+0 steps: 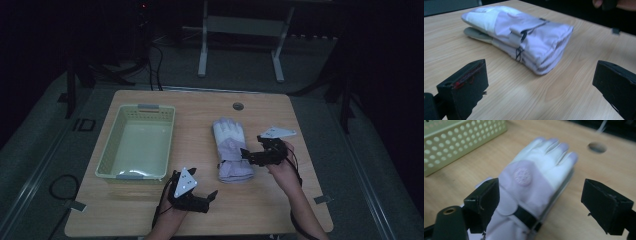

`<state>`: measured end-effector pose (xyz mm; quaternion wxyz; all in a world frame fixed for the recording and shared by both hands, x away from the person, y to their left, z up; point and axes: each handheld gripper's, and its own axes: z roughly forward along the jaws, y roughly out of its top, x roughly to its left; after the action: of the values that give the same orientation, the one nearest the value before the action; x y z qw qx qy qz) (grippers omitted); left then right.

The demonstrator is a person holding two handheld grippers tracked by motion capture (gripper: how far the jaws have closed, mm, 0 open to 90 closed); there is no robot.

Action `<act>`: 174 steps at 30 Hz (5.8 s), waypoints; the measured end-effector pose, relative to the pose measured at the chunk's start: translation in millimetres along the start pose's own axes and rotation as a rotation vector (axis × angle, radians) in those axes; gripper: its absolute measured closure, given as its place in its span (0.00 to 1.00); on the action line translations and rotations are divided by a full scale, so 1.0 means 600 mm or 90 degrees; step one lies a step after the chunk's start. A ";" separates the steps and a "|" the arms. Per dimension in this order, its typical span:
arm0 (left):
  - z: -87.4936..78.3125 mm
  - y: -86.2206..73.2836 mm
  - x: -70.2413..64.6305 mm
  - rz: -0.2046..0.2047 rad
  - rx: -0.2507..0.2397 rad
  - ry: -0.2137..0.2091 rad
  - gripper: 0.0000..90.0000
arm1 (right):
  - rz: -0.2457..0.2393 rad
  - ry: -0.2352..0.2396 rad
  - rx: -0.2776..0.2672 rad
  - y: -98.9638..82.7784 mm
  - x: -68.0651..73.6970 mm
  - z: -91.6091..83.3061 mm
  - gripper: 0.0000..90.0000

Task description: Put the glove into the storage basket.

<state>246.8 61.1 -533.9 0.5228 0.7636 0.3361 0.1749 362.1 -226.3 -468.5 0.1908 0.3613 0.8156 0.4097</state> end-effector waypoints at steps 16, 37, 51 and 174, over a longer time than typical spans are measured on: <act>0.069 0.092 0.016 -0.024 0.044 0.009 0.00 | 0.051 0.005 -0.017 -0.004 -0.026 -0.017 0.14; 0.113 0.096 0.023 -0.079 0.109 0.058 0.17 | 0.032 -0.042 0.011 -0.007 -0.026 0.050 0.40; 0.164 0.044 0.045 -0.171 0.210 0.021 0.22 | 0.114 0.019 0.107 -0.049 -0.029 0.101 0.49; -0.244 0.133 0.321 -0.088 0.287 -0.004 0.83 | 0.087 0.181 -0.007 0.239 0.313 0.231 0.90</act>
<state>319.9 276.9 -419.8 0.3508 0.8367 0.4166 0.0567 383.2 44.7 -437.8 0.0467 0.3532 0.8056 0.4734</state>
